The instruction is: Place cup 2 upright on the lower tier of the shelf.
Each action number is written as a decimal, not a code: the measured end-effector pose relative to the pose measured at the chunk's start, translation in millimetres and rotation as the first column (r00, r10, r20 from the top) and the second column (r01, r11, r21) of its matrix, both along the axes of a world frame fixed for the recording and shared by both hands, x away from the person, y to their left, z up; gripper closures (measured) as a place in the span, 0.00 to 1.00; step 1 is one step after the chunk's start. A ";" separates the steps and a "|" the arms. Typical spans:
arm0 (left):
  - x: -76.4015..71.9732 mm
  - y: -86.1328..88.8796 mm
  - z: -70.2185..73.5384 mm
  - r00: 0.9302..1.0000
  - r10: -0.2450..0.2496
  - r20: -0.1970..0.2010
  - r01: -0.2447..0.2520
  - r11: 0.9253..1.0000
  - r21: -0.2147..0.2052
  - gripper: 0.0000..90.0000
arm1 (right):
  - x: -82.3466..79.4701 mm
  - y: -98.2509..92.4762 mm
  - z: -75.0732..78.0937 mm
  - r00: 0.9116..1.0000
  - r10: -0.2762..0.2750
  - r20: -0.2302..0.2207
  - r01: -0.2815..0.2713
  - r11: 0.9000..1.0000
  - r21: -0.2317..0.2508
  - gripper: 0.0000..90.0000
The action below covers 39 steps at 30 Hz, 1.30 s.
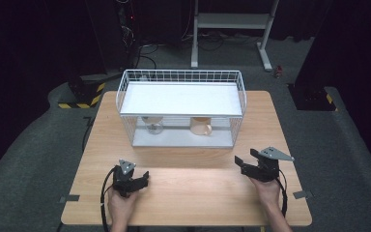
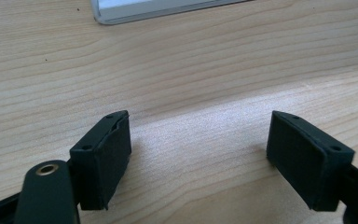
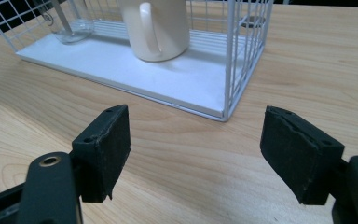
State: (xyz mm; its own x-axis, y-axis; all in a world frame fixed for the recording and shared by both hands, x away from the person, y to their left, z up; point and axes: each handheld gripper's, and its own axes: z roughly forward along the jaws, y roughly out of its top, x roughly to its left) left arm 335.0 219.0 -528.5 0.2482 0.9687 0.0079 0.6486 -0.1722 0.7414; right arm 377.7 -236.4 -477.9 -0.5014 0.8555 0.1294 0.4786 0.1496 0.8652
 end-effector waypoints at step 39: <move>0.0 0.0 0.0 1.000 0.000 0.000 0.000 1.000 0.000 0.25 | 4.5 -12.1 -45.5 0.982 -0.110 -0.152 0.072 0.969 -0.238 0.28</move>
State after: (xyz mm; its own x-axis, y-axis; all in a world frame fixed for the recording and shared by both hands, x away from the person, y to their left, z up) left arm 335.0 219.0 -528.5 0.2480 0.9687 0.0080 0.6486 -0.1722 0.7414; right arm 382.2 -248.5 -523.4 -0.4083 0.9128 -0.0031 0.6306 0.2845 0.7221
